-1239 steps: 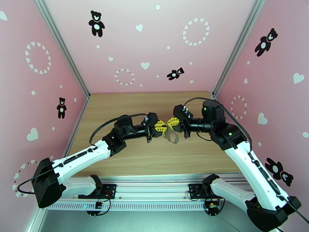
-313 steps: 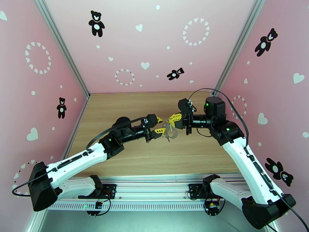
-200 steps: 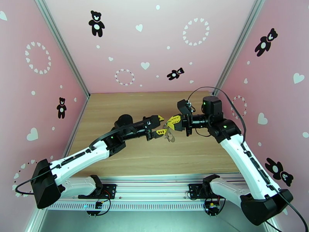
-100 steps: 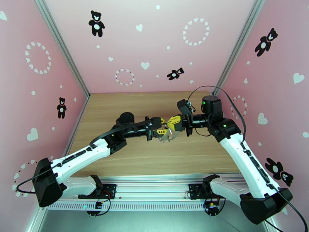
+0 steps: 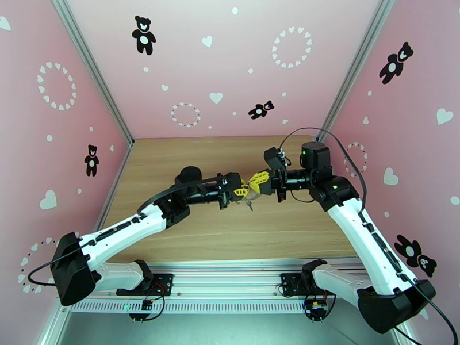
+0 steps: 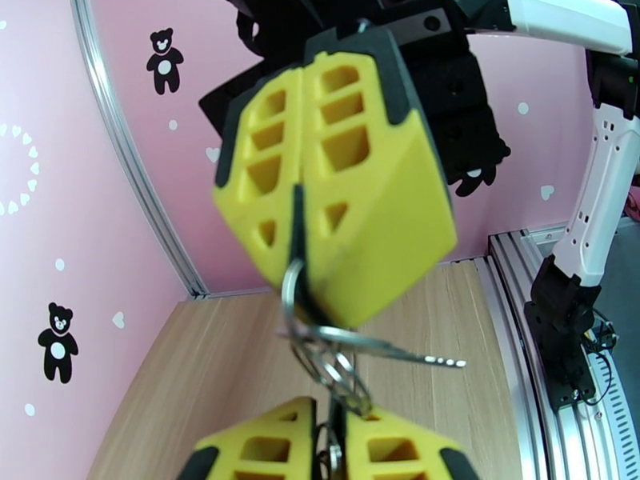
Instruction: Remove the keys from the keyring
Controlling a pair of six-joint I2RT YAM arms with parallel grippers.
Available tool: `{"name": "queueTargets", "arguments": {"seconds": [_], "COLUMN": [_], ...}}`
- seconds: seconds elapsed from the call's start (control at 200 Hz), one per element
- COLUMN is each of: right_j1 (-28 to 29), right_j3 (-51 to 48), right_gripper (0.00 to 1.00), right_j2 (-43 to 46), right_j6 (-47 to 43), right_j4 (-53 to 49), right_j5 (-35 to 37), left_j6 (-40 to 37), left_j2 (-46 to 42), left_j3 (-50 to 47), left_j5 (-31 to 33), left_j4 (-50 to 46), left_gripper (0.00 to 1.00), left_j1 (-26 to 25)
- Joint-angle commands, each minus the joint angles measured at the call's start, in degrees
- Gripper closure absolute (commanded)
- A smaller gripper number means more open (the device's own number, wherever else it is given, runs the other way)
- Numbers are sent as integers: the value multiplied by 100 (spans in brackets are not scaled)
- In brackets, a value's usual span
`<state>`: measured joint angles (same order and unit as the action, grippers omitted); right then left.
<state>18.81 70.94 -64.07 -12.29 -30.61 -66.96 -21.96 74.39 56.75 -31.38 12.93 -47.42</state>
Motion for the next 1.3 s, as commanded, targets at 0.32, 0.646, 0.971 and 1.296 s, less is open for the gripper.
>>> {"name": "queueTargets", "arguments": {"seconds": [0.32,0.646,0.971,1.296], "right_j1": [400,817,1459,2212], "right_j3": [106,78,80,78], "right_gripper": [100,100,100,100], "right_j2": [269,584,753,818], "right_j6": [-439,-956,-1666,-2435], "right_j4": [-204,-346,-590,-789], "right_j5": [1117,2211,3440,5136], "left_j6": [862,1423,2073,2266], "left_j2": [40,-21,52,50], "left_j3": [484,521,698,846], "left_j5": [-267,-417,-422,-406], "left_j4": [-96,-31,-178,-369], "left_gripper": [100,100,100,100], "left_j1": [99,230,391,444]}}
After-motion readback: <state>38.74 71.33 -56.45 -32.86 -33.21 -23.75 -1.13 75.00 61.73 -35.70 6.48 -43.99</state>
